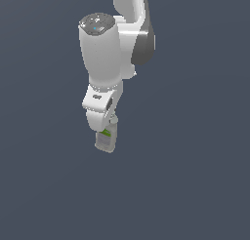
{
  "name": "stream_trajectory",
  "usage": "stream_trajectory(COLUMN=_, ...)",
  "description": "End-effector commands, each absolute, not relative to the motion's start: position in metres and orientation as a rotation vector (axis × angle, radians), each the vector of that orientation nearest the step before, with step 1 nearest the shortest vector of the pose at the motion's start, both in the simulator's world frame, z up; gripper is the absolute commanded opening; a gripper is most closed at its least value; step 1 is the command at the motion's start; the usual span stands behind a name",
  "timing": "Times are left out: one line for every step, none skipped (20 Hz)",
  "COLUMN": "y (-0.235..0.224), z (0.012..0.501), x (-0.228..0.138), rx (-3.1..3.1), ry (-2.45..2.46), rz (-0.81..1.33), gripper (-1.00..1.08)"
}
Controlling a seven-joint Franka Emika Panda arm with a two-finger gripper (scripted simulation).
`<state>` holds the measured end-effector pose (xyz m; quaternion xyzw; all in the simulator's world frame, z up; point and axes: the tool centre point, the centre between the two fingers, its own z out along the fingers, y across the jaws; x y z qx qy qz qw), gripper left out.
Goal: Pick up the object and move it to a goal position.
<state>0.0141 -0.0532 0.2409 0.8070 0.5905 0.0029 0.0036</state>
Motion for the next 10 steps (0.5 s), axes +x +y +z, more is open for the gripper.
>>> stream_trajectory(y=-0.026, z=0.24, x=0.008, rx=2.53, ry=1.86, rz=0.001, gripper=-1.0)
stream_trajectory(y=-0.014, z=0.241, x=0.006, rx=2.53, ry=1.86, rz=0.001, gripper=-1.0)
stream_trajectory(y=-0.003, z=0.243, x=0.004, rx=2.53, ry=1.86, rz=0.001, gripper=-1.0)
stream_trajectory(y=0.009, z=0.244, x=0.002, rx=2.53, ry=1.86, rz=0.001, gripper=-1.0)
stream_trajectory(y=0.021, z=0.245, x=0.0, rx=2.53, ry=1.86, rz=0.0, gripper=-1.0)
stream_trajectory(y=0.032, z=0.246, x=-0.002, rx=2.53, ry=1.86, rz=0.0, gripper=-1.0)
stream_trajectory(y=0.043, z=0.248, x=-0.004, rx=2.53, ry=1.86, rz=0.0, gripper=-1.0)
stream_trajectory(y=0.052, z=0.249, x=-0.005, rx=2.53, ry=1.86, rz=0.0, gripper=-1.0)
stream_trajectory(y=0.061, z=0.249, x=-0.006, rx=2.53, ry=1.86, rz=0.0, gripper=-1.0)
stream_trajectory(y=0.069, z=0.25, x=-0.008, rx=2.53, ry=1.86, rz=0.0, gripper=-1.0)
